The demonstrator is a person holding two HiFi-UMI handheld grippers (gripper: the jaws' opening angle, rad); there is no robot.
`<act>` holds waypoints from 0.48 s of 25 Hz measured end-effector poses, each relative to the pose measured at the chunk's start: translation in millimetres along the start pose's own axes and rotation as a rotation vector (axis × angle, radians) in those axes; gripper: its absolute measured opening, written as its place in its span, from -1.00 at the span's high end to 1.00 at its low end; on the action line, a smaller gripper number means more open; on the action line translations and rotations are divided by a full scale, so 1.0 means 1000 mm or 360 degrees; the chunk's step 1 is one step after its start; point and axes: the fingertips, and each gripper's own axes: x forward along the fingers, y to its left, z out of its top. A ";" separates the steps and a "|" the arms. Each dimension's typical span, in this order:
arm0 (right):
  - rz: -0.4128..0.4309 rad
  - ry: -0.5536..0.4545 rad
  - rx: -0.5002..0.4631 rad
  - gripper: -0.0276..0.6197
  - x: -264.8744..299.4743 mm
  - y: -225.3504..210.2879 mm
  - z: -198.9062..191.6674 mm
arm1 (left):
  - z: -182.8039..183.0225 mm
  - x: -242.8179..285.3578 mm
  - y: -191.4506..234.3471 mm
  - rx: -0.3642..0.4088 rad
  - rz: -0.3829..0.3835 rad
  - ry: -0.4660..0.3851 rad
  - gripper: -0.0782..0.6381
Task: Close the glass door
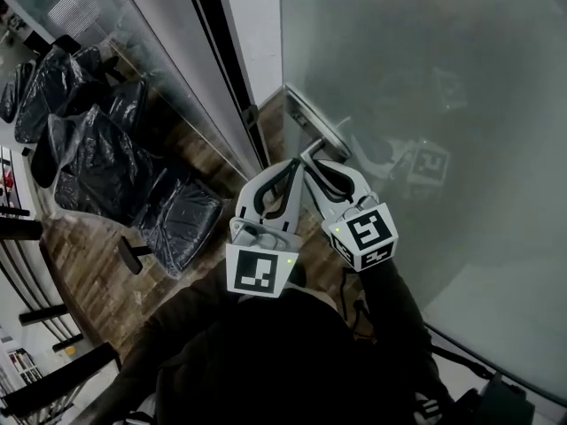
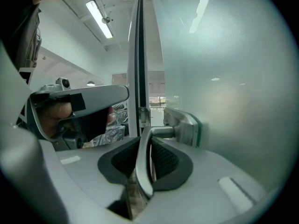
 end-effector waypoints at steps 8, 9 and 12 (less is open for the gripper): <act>0.0079 -0.0006 -0.0009 0.71 0.000 0.040 -0.011 | -0.012 -0.043 0.005 0.0001 0.0129 0.0057 0.79; 0.0085 -0.0009 -0.0013 0.71 0.000 0.044 -0.012 | -0.012 -0.047 0.006 0.0011 0.0134 0.0055 0.79; 0.0099 -0.0006 -0.0025 0.71 -0.001 0.052 -0.011 | -0.004 -0.054 0.010 0.0029 0.0146 0.0028 0.79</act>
